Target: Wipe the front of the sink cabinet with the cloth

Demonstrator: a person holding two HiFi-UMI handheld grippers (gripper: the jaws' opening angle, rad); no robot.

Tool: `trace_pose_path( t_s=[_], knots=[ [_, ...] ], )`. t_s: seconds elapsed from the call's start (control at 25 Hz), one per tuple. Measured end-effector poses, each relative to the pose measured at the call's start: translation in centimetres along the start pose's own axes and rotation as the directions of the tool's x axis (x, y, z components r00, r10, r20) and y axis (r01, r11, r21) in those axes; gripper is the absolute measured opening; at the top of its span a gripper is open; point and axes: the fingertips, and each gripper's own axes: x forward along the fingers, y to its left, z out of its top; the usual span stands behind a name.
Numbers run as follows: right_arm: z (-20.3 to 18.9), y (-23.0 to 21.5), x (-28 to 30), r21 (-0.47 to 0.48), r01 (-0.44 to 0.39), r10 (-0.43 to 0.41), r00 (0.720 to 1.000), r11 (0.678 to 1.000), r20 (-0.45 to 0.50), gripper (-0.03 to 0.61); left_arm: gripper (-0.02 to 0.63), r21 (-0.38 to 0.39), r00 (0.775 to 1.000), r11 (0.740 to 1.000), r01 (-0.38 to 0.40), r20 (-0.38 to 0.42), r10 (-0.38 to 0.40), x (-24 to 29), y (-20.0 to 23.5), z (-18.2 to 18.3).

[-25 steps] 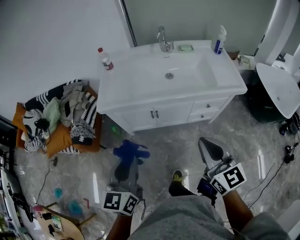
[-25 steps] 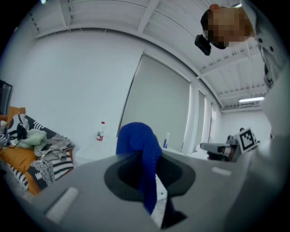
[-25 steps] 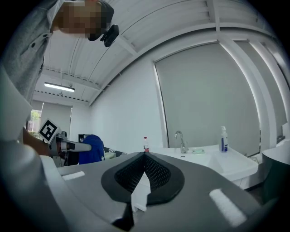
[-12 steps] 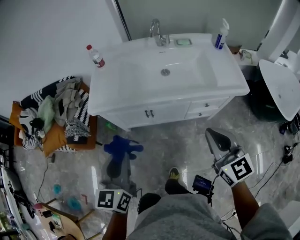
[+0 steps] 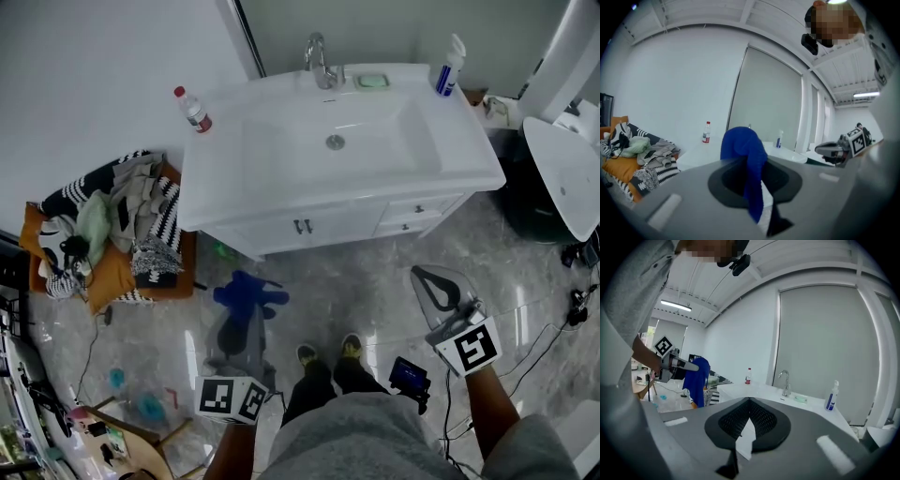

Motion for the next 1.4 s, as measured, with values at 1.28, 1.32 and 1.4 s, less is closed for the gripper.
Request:
trace_pose_path(
  t_s=[1.28,1.32,1.4],
  knots=[
    [-22.5,7.9,25.6,0.271,-0.014,-0.042,0.979,0.963,0.198,0.000,0.064,0.040,0.994,0.994,-0.100,0.055,0.098,18.3,16.0,-27.1],
    [-23.9,8.2,26.5,0.268,-0.014,-0.046,0.976,0.963,0.215,0.000,0.064,0.048,0.992,0.993,-0.109,0.068,0.106,19.1,16.6,-28.3],
    [-26.8,8.9,28.2,0.263,-0.016,-0.052,0.966,0.965,0.252,0.000,0.064,0.069,0.987,0.989,-0.131,0.100,0.124,20.6,17.6,-30.7]
  ],
)
